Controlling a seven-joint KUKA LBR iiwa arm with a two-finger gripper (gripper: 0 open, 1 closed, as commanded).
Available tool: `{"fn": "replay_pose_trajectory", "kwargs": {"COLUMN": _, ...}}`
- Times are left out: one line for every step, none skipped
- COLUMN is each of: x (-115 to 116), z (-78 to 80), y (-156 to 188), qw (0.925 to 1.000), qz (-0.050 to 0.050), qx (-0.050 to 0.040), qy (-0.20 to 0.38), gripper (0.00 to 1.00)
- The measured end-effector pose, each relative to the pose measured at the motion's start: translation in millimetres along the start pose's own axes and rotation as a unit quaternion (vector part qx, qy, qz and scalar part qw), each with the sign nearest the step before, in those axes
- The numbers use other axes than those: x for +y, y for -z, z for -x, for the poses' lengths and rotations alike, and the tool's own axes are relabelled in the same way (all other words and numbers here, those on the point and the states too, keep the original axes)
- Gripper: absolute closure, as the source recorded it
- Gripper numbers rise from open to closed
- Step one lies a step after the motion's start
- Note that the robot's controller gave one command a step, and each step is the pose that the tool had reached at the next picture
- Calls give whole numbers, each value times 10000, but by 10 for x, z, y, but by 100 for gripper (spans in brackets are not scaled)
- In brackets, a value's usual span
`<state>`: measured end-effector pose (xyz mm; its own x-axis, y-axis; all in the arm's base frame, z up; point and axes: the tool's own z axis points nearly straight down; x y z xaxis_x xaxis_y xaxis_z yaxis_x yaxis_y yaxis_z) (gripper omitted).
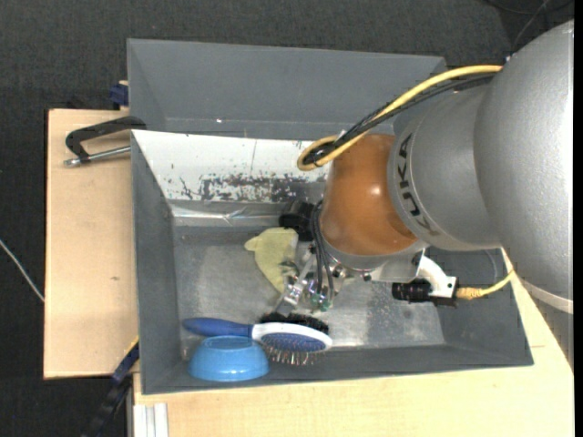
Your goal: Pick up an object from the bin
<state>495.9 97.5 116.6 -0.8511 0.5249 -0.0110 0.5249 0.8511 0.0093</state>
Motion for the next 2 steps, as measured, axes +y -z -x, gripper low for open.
{"fn": "replay_pose_trajectory", "kwargs": {"x": 6, "z": 23, "y": -429, "qw": 9968, "qz": 12, "qx": -16, "qy": -803, "gripper": 0}}
{"fn": "replay_pose_trajectory", "kwargs": {"x": -250, "z": 149, "y": -429, "qw": 9940, "qz": 13, "qx": -1, "qy": -1090, "gripper": 0}}
